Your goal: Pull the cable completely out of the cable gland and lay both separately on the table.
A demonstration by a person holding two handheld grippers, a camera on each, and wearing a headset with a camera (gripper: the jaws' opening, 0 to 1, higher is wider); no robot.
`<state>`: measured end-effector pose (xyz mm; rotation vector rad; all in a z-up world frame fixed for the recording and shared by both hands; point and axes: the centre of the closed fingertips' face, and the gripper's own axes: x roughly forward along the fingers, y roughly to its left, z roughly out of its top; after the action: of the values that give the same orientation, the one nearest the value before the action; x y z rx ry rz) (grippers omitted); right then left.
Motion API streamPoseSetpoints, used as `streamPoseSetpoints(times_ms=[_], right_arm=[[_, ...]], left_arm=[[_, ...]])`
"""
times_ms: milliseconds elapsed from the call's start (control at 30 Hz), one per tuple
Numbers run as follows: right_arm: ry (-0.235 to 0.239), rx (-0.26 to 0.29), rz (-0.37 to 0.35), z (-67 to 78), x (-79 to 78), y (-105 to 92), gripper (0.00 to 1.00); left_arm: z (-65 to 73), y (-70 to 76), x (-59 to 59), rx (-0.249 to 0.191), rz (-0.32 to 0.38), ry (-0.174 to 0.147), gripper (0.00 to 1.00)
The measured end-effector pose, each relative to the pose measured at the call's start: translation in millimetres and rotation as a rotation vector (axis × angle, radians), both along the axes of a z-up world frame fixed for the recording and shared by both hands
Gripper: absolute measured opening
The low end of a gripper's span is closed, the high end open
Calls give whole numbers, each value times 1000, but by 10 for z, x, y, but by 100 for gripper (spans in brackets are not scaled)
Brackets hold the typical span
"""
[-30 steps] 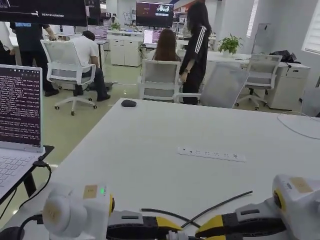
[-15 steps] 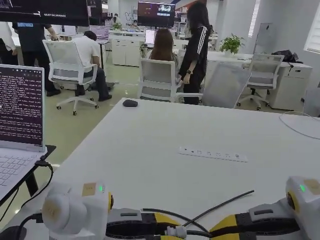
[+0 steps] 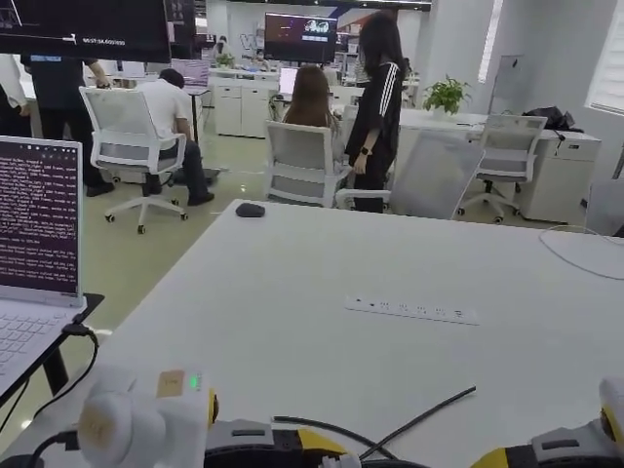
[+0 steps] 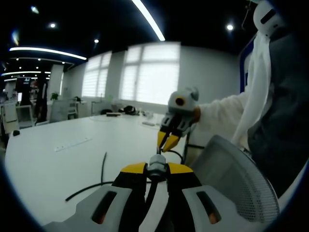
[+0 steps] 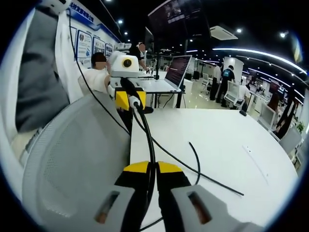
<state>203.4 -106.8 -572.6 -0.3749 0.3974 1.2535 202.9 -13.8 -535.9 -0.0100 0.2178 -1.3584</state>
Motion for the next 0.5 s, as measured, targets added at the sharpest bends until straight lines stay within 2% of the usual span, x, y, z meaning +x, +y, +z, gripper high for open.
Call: streamPoseSetpoints(times_ms=[167, 300, 367, 500], right_arm=[[15, -12, -36, -78, 3, -130, 3], [21, -21, -39, -110, -28, -114, 3], [24, -28, -43, -121, -21, -122, 3], [44, -25, -52, -72, -51, -96, 3]], left_arm=[[-1, -3, -8, 4, -3, -5, 16], [-20, -14, -26, 14, -10, -3, 16], [-31, -10, -31, 17, -8, 11, 16], [-16, 9, -4, 7, 8, 21, 16]])
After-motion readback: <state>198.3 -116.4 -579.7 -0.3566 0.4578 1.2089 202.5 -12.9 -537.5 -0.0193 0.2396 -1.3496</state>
